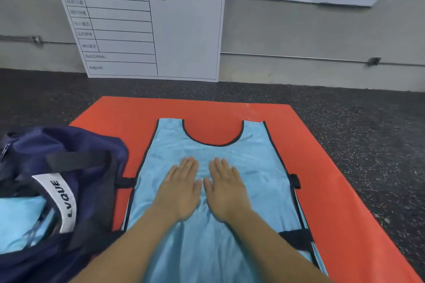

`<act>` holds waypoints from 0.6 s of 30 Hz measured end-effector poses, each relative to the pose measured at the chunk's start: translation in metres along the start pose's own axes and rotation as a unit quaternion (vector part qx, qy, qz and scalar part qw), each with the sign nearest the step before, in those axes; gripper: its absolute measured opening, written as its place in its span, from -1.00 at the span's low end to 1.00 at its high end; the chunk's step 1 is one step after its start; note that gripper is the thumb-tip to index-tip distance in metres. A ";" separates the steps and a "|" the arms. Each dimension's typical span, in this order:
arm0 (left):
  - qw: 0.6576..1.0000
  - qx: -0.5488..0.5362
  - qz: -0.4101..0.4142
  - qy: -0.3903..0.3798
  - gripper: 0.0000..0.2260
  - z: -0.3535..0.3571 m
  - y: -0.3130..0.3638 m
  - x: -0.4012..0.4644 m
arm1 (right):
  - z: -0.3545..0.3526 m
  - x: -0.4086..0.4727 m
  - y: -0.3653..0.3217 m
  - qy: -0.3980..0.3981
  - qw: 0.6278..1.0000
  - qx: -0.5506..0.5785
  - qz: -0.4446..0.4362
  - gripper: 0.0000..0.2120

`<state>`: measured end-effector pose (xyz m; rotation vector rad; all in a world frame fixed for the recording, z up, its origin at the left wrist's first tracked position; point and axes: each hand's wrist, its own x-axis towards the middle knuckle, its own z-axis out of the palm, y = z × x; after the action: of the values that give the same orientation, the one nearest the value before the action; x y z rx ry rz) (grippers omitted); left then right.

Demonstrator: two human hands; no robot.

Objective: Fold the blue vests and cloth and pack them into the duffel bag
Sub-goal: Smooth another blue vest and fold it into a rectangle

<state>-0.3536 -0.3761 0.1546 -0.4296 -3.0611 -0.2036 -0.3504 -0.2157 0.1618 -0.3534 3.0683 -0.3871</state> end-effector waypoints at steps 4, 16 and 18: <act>0.998 0.004 -0.059 0.001 -0.27 -0.002 -0.050 -0.025 | -0.022 -0.027 0.075 0.015 0.993 -0.078 0.086 -0.12; 0.997 -0.015 -0.011 0.070 -0.44 0.008 0.014 -0.090 | -0.001 -0.095 -0.013 -0.007 1.000 0.013 0.015 -0.23; 0.996 0.003 -0.038 0.082 -0.39 0.011 -0.008 -0.103 | -0.006 -0.106 0.027 0.013 0.998 -0.029 0.060 -0.30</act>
<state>-0.2573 -0.4105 0.1367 -0.2806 -2.9178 -0.2206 -0.2537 -0.1648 0.1610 -0.1646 3.1115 -0.3014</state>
